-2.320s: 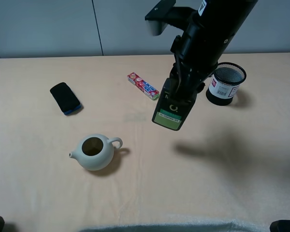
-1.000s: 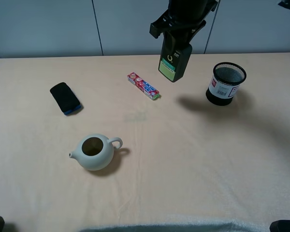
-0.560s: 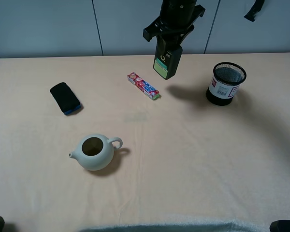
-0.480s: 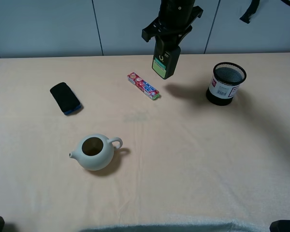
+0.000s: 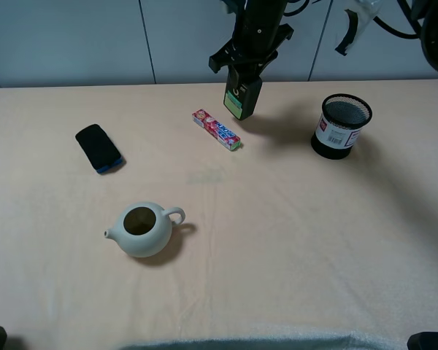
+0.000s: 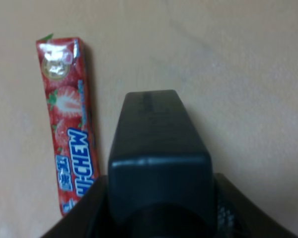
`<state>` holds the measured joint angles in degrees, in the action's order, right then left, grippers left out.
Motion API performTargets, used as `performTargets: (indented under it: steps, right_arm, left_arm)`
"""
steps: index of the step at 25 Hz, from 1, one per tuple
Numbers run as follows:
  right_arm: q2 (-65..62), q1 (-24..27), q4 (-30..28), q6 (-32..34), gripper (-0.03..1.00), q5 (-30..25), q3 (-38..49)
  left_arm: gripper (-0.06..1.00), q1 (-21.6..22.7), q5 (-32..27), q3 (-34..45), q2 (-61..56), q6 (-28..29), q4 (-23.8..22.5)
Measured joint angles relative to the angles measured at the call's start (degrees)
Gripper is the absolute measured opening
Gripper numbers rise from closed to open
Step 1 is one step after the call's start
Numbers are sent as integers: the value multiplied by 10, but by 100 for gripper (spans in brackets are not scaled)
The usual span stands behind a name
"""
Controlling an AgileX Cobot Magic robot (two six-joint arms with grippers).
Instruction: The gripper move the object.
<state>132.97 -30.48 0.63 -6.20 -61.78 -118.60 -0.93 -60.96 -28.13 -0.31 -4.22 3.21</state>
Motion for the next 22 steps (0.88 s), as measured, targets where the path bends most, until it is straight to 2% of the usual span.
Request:
performTargets:
  steps: [10, 22]
  right_arm:
    - [23, 0, -2, 0, 30, 42, -3]
    - [27, 0, -11, 0, 30, 52, -3]
  left_arm:
    - [99, 0, 0, 0, 0, 0, 0]
    - [99, 0, 0, 0, 0, 0, 0]
